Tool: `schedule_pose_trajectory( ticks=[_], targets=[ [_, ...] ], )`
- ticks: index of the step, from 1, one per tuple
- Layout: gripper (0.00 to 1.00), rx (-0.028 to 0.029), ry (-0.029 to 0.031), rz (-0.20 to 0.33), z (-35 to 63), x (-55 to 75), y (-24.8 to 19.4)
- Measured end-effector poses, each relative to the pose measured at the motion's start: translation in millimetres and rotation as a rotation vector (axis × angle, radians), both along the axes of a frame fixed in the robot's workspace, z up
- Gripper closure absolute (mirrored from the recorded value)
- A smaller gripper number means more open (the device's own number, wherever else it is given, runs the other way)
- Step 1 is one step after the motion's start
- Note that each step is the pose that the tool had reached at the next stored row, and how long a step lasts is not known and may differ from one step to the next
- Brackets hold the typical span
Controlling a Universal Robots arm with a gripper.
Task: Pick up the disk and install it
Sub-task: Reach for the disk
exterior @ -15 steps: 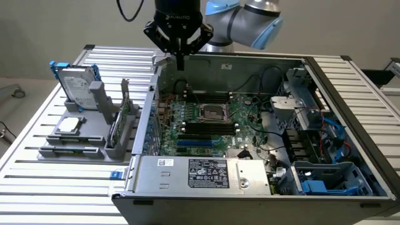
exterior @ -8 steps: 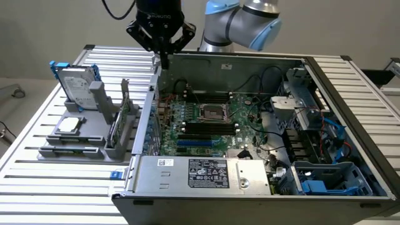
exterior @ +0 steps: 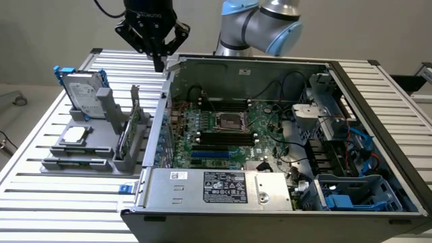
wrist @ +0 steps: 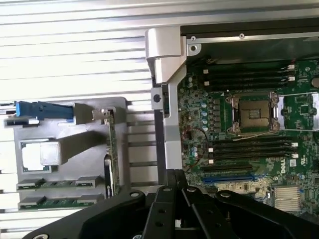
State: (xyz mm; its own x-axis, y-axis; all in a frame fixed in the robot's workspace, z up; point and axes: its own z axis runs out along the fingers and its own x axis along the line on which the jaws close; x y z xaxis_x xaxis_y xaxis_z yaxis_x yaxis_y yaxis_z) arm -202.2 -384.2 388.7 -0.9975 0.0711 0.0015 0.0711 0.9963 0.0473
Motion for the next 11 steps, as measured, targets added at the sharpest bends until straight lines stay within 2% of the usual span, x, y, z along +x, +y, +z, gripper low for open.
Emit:
schedule_pose_trajectory(
  ticks=[4, 11],
  targets=[
    [0.89, 0.0000, 0.0069, 0.000, -0.7, -18.3, 3.8],
    [0.89, -0.0001, 0.0153, 0.000, -2.5, -50.0, 10.8]
  ],
)
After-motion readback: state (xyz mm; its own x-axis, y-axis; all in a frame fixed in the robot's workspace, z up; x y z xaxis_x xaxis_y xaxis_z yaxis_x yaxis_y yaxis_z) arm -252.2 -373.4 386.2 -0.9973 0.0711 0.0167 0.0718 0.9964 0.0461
